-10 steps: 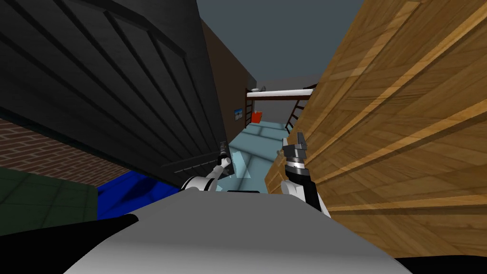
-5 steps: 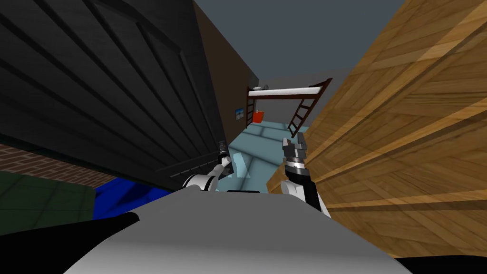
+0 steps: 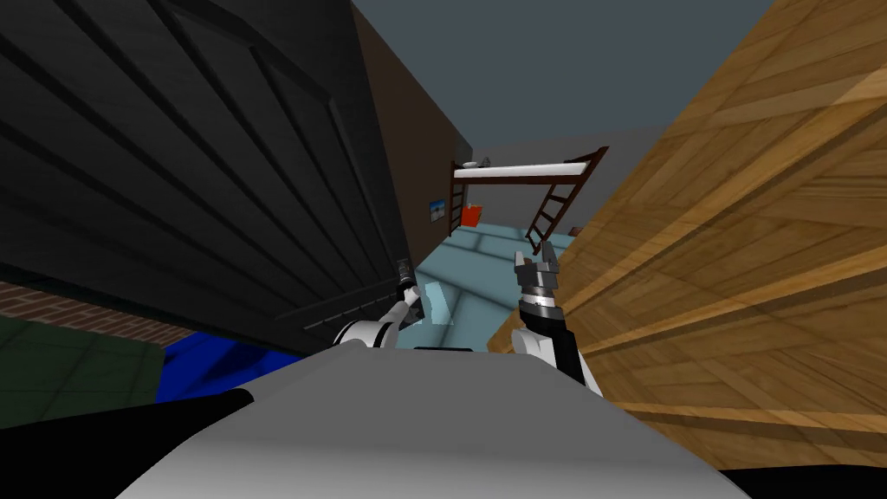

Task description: Push the door open

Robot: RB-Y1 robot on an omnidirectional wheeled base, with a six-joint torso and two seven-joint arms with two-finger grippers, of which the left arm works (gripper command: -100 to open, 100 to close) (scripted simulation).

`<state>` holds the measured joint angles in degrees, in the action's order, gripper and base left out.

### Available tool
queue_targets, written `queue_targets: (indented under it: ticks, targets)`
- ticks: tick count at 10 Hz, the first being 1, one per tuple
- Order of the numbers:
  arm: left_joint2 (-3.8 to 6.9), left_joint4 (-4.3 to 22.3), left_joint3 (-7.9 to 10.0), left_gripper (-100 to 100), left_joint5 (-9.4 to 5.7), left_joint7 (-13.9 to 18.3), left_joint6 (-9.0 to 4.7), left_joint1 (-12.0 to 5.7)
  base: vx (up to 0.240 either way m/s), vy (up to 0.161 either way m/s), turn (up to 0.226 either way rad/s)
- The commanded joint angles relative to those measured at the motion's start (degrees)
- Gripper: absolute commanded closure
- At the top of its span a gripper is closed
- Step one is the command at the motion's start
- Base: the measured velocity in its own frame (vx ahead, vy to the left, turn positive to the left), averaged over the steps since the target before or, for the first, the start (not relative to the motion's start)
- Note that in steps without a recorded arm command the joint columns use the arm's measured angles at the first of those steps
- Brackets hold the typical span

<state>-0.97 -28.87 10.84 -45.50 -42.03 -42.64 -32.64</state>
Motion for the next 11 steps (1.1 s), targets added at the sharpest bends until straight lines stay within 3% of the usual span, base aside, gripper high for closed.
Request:
queue_targets:
  ticks: [1, 4, 6, 7, 9, 10, 11]
  targets:
    - [1.2, 0.87, 0.64, 100, -0.77, -0.74, -1.81, -0.97, 0.123, 0.047, -0.058]
    - [2.15, 1.24, 1.63, 100, -2.51, -2.16, -3.81, -1.27, 0.114, 0.022, -0.033]
    - [2.15, 0.34, 1.63, 100, -2.51, -2.16, -3.81, -1.27, 0.062, 0.025, -0.009]
    - [2.15, 1.24, 1.63, 100, -2.51, -2.16, -3.81, -1.27, 0.007, 0.005, -0.008]
    - [2.36, 1.57, 2.48, 100, -3.99, -3.37, -5.53, -1.52, 0.08, 0.016, -0.043]
    - [2.36, 1.57, 2.48, 100, -3.99, -3.37, -5.53, -1.52, 0.067, 0.021, -0.016]
    - [2.24, 1.78, 3.06, 100, -4.99, -4.2, -6.69, -1.7, 0.083, 0.03, -0.028]
